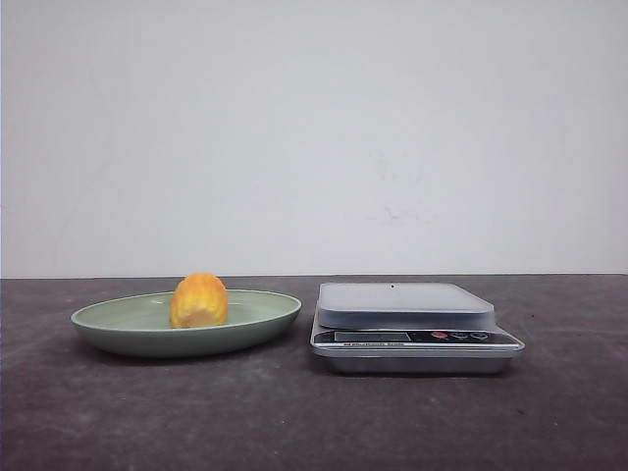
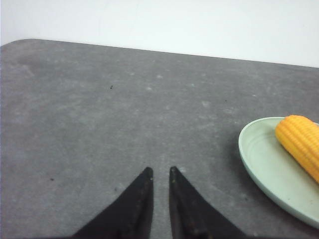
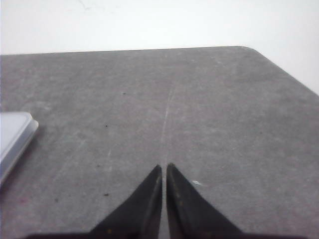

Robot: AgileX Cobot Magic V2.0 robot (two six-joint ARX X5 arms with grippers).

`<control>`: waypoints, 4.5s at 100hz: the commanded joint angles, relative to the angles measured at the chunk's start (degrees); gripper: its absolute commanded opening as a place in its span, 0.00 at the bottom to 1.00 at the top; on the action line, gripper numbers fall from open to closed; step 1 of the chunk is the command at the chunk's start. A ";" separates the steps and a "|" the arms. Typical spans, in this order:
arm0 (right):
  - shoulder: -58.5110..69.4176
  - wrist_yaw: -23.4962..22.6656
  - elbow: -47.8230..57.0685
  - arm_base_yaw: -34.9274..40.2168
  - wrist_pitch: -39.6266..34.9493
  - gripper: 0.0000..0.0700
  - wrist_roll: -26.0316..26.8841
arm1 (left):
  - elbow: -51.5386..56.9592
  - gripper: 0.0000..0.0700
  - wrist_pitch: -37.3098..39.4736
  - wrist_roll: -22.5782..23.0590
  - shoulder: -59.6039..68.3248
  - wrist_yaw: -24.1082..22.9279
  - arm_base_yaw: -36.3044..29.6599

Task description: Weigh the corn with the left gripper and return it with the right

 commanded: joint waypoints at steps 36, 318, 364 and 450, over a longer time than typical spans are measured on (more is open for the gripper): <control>18.38 -0.79 29.57 1.77 -6.82 0.00 10.43 | 26.97 0.02 -1.09 -10.73 18.69 3.39 -0.15; 37.07 -12.13 56.59 5.27 -20.74 0.67 4.46 | 74.44 0.01 -5.14 -11.39 94.73 1.88 -40.00; 37.05 -12.13 56.59 5.27 -22.40 0.67 4.46 | 82.62 0.01 -4.70 -17.33 110.79 -1.57 -43.50; 37.05 -11.96 56.59 5.27 -23.91 0.67 4.24 | 82.99 0.81 -7.06 -9.33 111.08 -8.61 -46.56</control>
